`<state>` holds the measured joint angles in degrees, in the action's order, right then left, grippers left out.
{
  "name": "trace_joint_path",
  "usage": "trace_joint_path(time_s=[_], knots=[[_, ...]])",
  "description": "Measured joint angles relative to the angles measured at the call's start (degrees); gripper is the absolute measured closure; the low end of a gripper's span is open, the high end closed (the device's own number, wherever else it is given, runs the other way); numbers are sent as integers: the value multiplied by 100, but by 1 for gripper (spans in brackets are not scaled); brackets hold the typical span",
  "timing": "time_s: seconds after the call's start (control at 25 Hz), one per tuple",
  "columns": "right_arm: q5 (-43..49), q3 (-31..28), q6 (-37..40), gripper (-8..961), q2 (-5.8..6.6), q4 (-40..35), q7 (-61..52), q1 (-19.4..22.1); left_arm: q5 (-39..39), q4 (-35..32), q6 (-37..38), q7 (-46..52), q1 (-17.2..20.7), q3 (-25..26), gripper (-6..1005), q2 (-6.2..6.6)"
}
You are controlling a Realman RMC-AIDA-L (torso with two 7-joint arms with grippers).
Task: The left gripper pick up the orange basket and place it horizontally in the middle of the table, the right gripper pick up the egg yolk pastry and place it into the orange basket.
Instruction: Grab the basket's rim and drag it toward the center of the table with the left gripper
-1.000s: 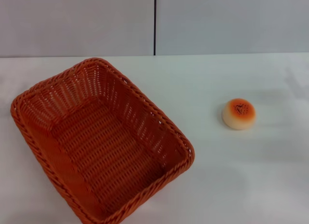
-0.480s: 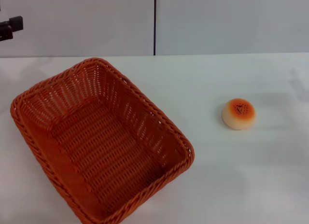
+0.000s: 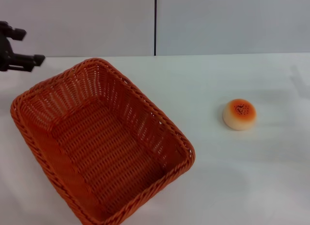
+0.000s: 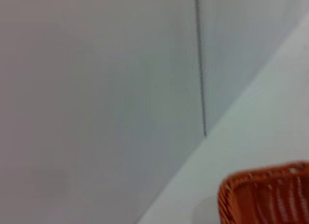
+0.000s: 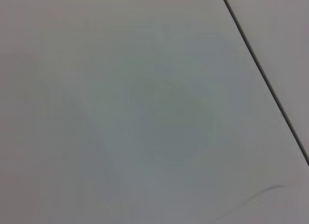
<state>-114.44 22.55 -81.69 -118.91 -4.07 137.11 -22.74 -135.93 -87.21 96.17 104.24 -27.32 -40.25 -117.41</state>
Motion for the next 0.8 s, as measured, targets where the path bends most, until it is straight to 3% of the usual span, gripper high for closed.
trace_joint_path(time_s=[0.32,0.8], knots=[[1,-5,76,255,0,21,21,-111,-961,7,63,300,-326,-812,270,-53],[1,-5,137,257,0,7,41,-106,-1289,541,-617,436,-320,-1682,271,-86]])
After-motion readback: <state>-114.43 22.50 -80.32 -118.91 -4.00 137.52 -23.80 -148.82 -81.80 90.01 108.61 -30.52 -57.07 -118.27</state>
